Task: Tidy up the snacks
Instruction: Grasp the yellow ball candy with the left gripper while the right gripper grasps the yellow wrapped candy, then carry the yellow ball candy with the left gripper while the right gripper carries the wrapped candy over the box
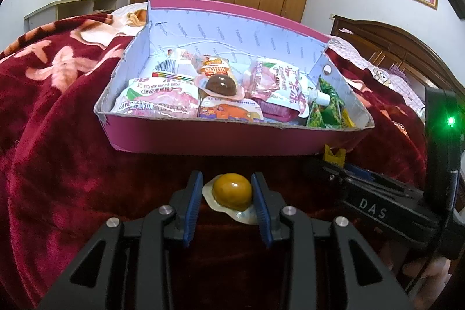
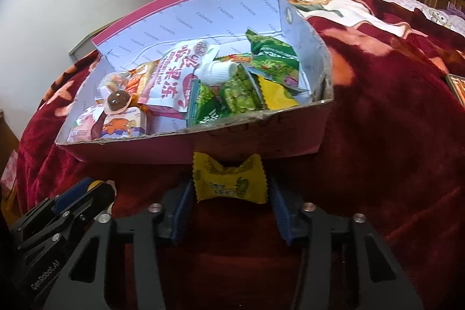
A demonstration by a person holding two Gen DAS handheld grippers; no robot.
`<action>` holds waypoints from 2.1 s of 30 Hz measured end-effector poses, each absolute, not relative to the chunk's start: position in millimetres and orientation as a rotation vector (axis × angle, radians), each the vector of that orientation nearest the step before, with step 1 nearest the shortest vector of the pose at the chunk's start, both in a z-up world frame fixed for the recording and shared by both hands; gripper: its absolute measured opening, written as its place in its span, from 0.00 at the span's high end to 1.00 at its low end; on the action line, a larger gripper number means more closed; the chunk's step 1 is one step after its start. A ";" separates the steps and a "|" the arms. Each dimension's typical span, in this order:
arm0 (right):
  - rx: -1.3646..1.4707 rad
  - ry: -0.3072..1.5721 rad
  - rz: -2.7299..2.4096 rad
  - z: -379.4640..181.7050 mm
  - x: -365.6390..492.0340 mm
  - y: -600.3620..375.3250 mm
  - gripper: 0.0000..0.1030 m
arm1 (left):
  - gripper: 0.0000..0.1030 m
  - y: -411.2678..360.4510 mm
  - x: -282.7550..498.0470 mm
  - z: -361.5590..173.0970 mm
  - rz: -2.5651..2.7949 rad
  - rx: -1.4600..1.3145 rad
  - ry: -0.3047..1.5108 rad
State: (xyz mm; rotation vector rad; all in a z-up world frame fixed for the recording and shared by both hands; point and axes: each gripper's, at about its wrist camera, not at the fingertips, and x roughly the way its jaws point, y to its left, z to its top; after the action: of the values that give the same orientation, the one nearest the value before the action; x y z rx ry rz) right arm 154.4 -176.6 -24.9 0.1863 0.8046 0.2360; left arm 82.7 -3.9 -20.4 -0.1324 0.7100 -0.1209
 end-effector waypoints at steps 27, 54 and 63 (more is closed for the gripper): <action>0.245 0.738 0.298 -5.9 118.1 -194.8 0.66 | 0.65 -8.4 62.6 4.8 -0.127 -0.122 0.661; 0.223 0.655 0.360 31.4 104.3 -193.4 0.66 | 0.65 -23.5 75.4 38.0 -0.142 -0.056 0.590; 0.190 0.621 0.367 47.8 121.0 -187.8 0.66 | 0.65 -26.0 105.2 51.0 -0.133 -0.030 0.556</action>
State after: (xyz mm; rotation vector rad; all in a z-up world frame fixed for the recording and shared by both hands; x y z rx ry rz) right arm 121.0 -187.8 47.8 0.1904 0.6209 0.3671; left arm 105.2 -26.0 51.0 -0.0300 0.5561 -0.1330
